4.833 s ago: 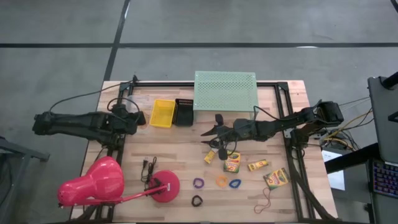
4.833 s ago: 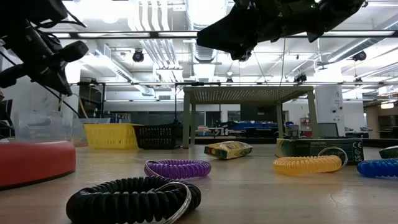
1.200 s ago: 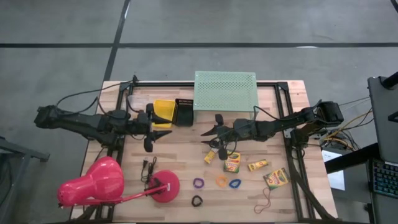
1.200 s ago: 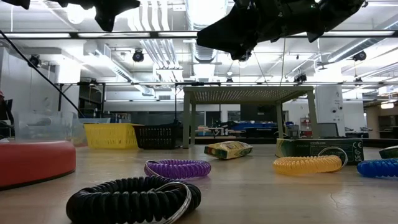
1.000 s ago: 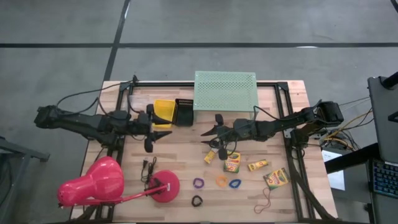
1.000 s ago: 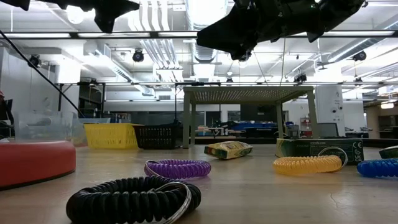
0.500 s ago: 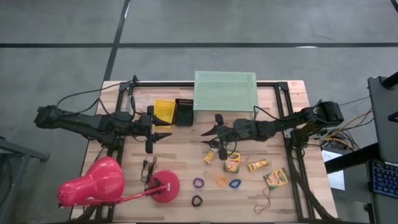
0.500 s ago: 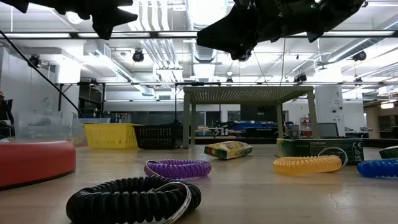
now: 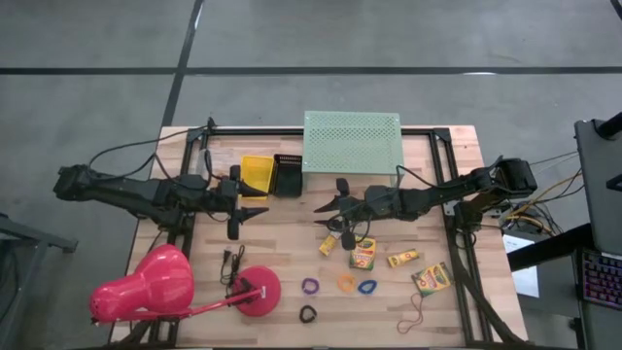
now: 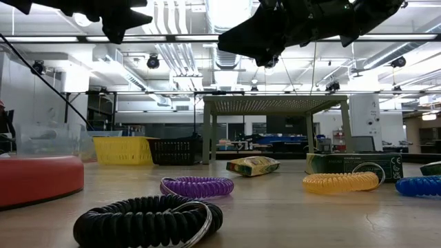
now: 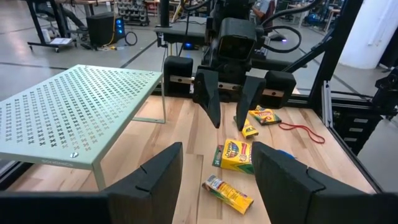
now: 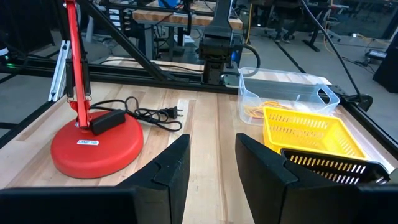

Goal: Pick & Place Office Desk Supplies
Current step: Put the red rubber band into the transparent bin

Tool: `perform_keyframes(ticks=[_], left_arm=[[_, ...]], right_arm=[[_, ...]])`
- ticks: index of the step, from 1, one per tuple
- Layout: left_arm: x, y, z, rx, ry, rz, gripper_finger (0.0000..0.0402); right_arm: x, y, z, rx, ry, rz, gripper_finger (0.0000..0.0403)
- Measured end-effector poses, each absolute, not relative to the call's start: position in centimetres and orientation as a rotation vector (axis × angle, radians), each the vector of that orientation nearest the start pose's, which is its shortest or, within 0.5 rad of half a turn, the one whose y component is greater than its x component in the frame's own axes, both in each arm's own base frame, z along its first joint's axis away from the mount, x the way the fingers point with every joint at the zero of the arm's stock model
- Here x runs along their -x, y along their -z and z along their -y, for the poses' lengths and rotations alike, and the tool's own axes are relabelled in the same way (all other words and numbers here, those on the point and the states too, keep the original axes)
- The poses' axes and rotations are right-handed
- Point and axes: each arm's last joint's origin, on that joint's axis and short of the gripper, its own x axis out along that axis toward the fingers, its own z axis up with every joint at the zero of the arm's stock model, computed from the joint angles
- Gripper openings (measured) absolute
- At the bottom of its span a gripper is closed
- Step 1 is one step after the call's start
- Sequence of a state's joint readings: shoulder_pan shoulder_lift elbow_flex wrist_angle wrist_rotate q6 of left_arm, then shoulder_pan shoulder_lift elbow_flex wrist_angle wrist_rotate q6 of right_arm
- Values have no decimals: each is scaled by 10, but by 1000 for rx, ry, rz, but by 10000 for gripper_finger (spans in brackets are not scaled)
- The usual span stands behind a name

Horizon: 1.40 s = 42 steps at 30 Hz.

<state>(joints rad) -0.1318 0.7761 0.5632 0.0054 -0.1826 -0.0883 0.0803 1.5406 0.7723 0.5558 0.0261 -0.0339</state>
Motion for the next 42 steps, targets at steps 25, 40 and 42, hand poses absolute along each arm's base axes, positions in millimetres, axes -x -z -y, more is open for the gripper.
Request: perform_keyframes(ticks=[25, 40, 42], left_arm=[[-174, -265, 18, 30, -63, -312, 196], [-174, -264, 18, 33, -65, -325, 196], [-174, -263, 18, 31, -65, -333, 196]], right_arm=[[-295, -253, -24, -27, -52, -240, 123], [-230, -293, -60, -62, -213, -298, 123], [-221, -297, -68, -101, -250, -300, 123]])
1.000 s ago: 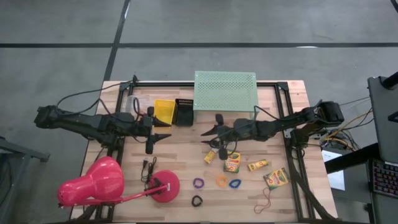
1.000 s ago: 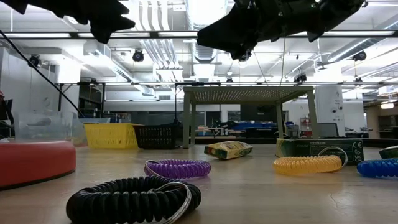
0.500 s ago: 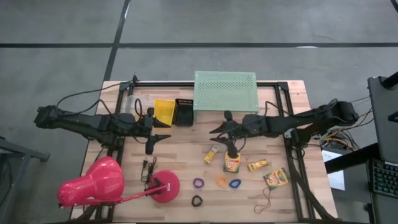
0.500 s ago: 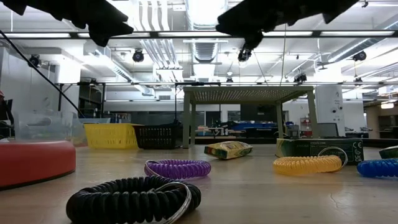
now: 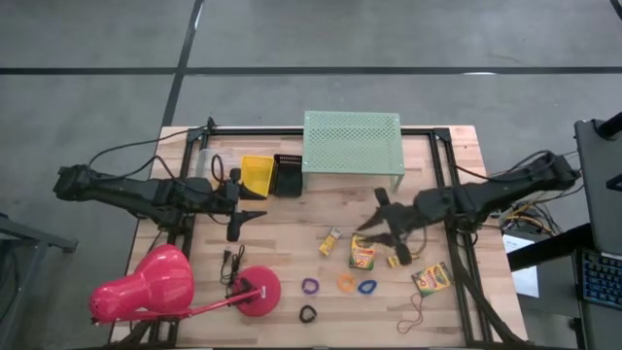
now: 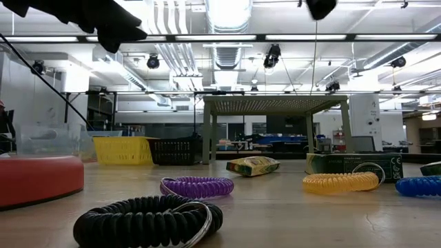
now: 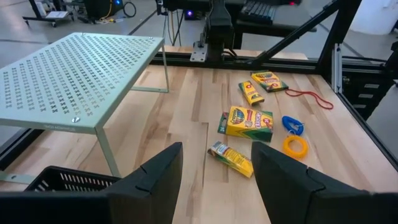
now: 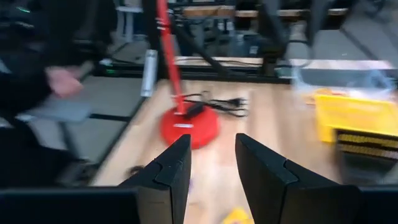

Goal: Pick & Place Office Desk Supplies
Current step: Put the red rubber band into the transparent bin

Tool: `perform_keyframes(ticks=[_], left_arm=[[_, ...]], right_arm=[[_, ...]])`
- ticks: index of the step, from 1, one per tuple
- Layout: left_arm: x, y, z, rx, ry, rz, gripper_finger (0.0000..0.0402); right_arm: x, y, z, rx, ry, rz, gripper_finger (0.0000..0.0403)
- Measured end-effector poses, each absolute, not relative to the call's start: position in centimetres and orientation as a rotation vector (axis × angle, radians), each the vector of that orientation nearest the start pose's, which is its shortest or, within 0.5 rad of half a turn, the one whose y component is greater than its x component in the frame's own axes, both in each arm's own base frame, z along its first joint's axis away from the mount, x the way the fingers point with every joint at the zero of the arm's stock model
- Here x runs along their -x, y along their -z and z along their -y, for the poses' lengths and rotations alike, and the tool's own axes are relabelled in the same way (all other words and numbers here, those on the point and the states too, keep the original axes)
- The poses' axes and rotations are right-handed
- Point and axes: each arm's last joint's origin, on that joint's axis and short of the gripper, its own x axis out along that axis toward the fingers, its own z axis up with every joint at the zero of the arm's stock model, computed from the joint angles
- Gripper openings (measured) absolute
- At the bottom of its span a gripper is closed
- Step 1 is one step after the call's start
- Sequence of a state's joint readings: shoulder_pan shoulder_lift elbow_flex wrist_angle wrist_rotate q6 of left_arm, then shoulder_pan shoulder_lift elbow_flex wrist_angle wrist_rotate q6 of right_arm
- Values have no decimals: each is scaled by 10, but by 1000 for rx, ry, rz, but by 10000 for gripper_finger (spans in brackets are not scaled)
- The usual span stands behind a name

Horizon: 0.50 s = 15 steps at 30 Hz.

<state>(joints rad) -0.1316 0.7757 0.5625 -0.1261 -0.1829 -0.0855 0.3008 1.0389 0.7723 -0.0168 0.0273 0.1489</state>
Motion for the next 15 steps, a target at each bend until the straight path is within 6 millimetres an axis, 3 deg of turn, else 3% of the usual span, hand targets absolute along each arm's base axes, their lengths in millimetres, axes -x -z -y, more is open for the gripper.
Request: perform_keyframes(ticks=[6, 10, 15], left_arm=[[-173, -262, 18, 30, -66, -343, 196], [-173, -262, 18, 30, -66, -343, 196], [-173, -262, 18, 30, -65, -344, 196]], right_arm=[[-207, -296, -96, -151, -348, -344, 123], [-200, -284, -110, -224, -287, -456, 123], [-190, -268, -118, -434, -159, -635, 123]])
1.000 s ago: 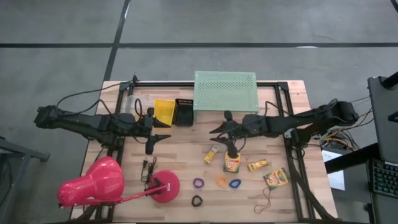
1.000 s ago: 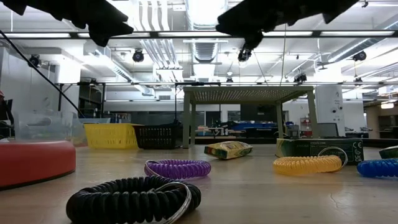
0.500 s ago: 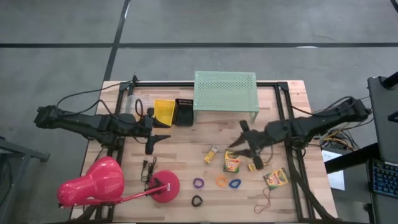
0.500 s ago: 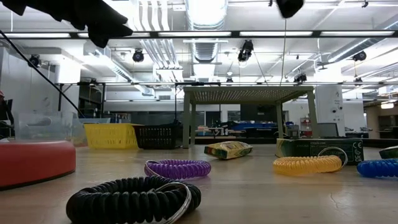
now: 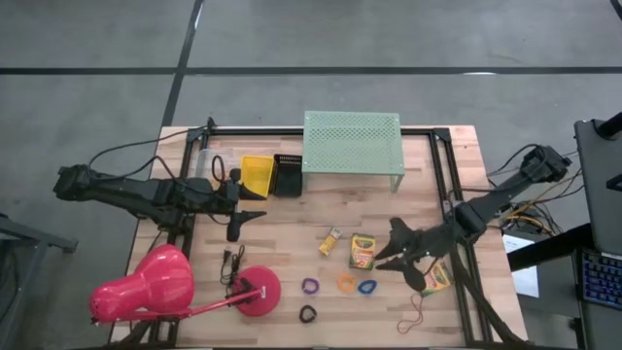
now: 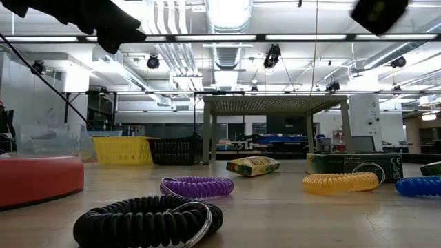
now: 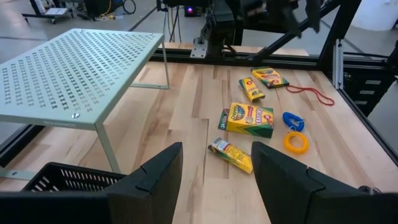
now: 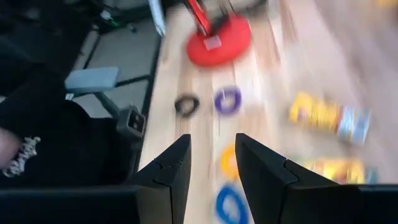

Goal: Pick & Place Office Desk Supplies
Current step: Put the red rubber band into the transparent bin

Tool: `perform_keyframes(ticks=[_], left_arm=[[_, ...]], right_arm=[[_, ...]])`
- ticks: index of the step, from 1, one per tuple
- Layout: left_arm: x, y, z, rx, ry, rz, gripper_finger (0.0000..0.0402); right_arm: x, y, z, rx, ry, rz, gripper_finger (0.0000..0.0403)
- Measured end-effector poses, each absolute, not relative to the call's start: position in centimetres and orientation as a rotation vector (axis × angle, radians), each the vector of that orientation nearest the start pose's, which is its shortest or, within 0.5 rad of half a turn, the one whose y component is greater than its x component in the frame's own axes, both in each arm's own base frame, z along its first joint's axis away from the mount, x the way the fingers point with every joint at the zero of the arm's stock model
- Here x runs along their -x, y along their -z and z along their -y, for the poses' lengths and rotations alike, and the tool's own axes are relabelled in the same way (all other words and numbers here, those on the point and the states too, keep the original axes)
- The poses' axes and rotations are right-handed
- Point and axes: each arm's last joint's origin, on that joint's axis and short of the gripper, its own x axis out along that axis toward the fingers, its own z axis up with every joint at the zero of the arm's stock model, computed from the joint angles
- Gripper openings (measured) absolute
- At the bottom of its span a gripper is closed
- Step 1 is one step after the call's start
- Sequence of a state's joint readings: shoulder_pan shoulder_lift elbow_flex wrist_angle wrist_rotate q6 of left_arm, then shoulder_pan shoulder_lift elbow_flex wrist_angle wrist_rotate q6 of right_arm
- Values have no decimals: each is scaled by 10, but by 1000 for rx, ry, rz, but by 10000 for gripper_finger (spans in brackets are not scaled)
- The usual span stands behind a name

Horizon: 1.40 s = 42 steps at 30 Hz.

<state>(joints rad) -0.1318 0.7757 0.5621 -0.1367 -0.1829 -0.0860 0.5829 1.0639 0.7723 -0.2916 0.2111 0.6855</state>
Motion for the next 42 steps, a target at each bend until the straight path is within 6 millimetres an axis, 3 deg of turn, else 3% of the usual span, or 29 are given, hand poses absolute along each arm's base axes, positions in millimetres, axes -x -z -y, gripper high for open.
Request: perform_keyframes(ticks=[10, 15, 22, 30, 36, 42], left_arm=[[-173, -262, 18, 31, -65, -343, 196], [-173, -262, 18, 31, -66, -343, 196], [-173, -262, 18, 33, -66, -347, 196], [-173, -261, 18, 32, -67, -351, 196], [-172, -258, 17, 26, -68, -383, 196], [-171, -257, 17, 23, -68, -401, 196]], right_arm=[[-182, -237, -131, -852, 157, -906, 123], [-182, -221, -148, -993, 284, -981, 123], [-181, -218, -181, -1074, 477, -1141, 123], [-186, -218, -232, -932, 610, -1250, 123], [-189, -201, -269, -769, 682, -1306, 123], [-190, -190, -294, -717, 770, -1317, 123]])
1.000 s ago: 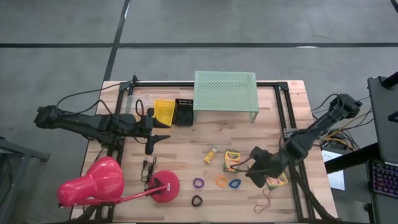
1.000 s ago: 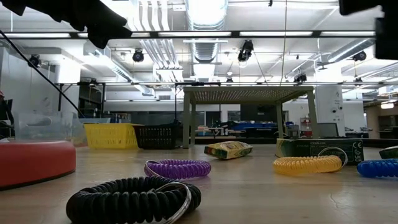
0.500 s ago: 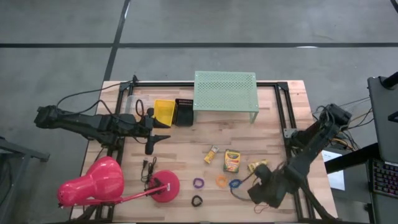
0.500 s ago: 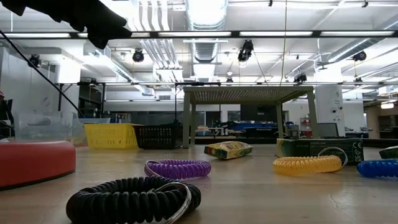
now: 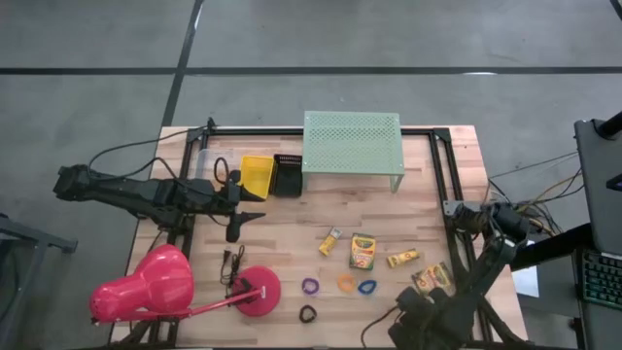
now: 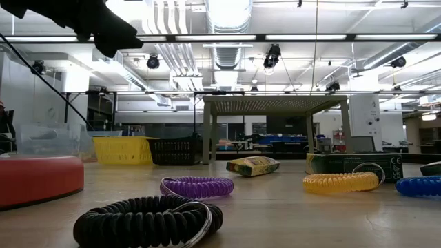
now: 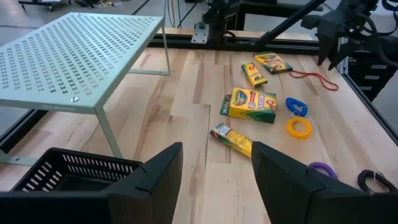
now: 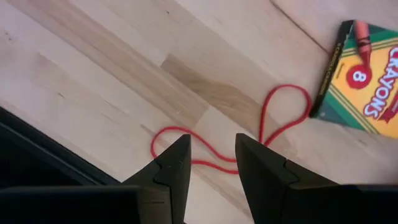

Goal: Pick & Place Office Desk Supplies
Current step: Put the red rubber band into the transparent bin

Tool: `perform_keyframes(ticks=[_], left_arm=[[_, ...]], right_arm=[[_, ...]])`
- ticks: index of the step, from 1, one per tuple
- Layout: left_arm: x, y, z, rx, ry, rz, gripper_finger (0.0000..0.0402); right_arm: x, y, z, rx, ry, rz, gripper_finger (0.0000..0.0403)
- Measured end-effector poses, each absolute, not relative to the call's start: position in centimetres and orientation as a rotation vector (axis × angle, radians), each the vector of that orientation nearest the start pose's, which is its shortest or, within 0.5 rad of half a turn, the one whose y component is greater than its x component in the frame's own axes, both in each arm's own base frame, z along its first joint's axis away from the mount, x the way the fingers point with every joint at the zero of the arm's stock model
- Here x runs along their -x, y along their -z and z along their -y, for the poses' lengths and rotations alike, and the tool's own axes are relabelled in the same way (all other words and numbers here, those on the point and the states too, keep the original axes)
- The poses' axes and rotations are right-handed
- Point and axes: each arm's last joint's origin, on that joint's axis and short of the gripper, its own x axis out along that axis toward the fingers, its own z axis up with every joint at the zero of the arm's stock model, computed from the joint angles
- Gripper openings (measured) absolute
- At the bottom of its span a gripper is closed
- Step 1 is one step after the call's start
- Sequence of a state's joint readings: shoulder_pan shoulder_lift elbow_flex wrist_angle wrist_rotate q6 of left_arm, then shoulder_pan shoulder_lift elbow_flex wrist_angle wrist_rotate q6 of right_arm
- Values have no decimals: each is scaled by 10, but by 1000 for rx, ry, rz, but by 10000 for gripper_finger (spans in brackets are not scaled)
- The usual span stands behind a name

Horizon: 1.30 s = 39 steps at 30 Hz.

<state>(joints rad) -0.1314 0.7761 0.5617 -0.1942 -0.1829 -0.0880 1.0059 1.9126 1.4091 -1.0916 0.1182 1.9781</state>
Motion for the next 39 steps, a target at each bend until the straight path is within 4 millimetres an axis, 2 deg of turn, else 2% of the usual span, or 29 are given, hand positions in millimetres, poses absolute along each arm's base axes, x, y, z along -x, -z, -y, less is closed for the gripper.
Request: perform_keyframes(ticks=[4, 13, 16, 22, 25, 31, 39], left_arm=[[-171, -257, 17, 23, -69, -402, 196], [-171, -257, 17, 20, -68, -403, 196], [-171, -257, 17, 21, -68, -403, 196], [-171, -256, 17, 20, -68, -403, 196], [-171, -256, 17, 20, -68, -405, 196], [-171, -256, 17, 19, -68, -411, 196], [-171, -256, 17, 19, -69, -412, 196]], right_arm=[[-193, -191, -301, -704, 776, -1337, 123], [-192, -192, -310, -609, 665, -1370, 123], [-188, -187, -311, -482, 570, -1407, 123], [-184, -173, -319, -110, 271, -1489, 123], [-182, -168, -318, -16, 209, -1499, 123], [-183, -162, -315, 41, 189, -1462, 123], [-181, -145, -312, 26, 164, -1442, 123]])
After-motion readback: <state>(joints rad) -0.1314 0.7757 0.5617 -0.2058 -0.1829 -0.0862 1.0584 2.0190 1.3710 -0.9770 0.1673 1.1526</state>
